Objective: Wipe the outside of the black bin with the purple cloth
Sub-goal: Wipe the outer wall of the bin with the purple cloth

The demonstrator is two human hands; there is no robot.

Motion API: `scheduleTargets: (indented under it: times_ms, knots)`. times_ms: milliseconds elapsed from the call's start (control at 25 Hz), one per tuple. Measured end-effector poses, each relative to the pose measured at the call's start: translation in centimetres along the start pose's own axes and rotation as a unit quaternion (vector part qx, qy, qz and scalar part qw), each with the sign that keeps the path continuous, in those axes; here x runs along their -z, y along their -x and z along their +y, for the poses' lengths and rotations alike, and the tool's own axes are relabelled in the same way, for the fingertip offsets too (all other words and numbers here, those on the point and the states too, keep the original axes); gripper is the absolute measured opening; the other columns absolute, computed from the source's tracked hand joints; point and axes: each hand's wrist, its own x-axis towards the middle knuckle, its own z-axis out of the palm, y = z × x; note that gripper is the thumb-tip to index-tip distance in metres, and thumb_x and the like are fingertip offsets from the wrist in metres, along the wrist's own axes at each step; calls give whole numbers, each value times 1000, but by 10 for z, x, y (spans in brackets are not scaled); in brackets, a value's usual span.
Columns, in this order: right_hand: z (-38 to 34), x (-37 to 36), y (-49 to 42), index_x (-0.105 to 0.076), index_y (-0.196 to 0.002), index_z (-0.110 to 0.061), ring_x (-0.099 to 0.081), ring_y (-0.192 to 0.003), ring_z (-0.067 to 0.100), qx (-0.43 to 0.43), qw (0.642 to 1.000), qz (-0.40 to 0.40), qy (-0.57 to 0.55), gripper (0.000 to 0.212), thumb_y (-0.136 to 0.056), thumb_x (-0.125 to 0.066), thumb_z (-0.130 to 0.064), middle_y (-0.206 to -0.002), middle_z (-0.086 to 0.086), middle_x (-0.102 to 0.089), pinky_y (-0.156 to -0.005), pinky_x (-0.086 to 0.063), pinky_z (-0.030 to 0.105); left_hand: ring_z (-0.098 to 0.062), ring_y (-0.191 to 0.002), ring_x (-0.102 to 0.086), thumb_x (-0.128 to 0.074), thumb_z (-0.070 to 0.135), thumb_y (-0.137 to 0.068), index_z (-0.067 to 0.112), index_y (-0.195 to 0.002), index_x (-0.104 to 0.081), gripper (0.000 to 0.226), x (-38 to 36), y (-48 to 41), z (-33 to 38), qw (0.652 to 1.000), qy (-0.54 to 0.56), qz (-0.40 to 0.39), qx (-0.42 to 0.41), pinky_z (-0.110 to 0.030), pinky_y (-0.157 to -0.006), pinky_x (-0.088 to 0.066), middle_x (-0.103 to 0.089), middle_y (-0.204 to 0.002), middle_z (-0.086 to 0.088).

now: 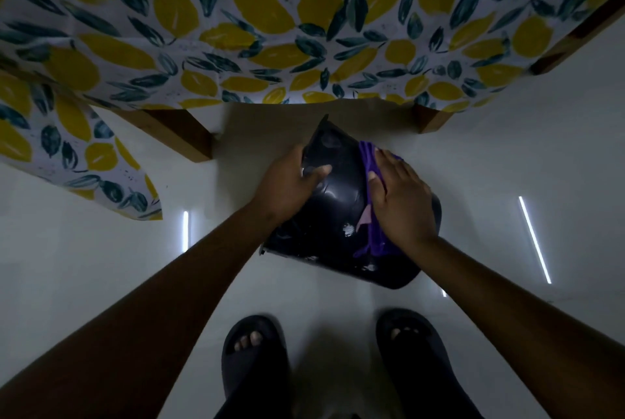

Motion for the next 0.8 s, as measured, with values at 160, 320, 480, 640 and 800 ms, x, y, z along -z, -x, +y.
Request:
scheduleTargets:
  times_ms: [160, 320, 480, 640, 800]
  knots:
    - [-12, -9, 43, -24, -151, -21, -23, -146, 27, 49, 996, -1, 74, 55, -99, -26, -38, -158, 3, -28, -115, -26, 46, -24, -96, -65, -47, 42, -96, 19, -111, -52, 28, -2, 28, -15, 999, -10, 37, 23, -39, -84, -54, -69, -104, -5]
    - [-18, -9, 53, -20, -151, -21, -22, -146, 29, 133, 986, -9, 103, 54, -99, -25, -36, -159, 4, -26, -113, -29, 49, -28, -102, -63, -48, 38, -96, 13, -114, -56, 31, -2, 1, -2, 999, -18, 38, 8, -35, -86, -49, -68, -109, -11]
    - [-10, -6, -3, -27, -150, -21, -26, -145, 24, 43, 999, -6, -16, 54, -100, -23, -40, -158, 2, -29, -115, -28, 46, -29, -109, -60, -45, 37, -98, 11, -124, -53, 38, -5, -9, -2, 999, -36, 35, 4, -28, -82, -40, -66, -118, -12]
    - [-11, -12, 28, -26, -151, -21, -24, -146, 25, 43, 999, 0, 23, 54, -100, -27, -38, -158, 1, -28, -115, -29, 46, -33, -118, -56, -45, 39, -97, 11, -130, -50, 44, -4, -21, 2, 998, -58, 16, 16, -31, -87, -40, -62, -128, -15]
    - [-14, -9, 51, -23, -151, -26, -17, -148, 24, 149, 986, -24, 66, 54, -99, -31, -36, -160, -2, -22, -113, -25, 44, -31, -124, -53, -46, 37, -97, 10, -133, -48, 44, -6, -30, 9, 998, -47, -21, 22, -31, -94, -40, -57, -135, -15]
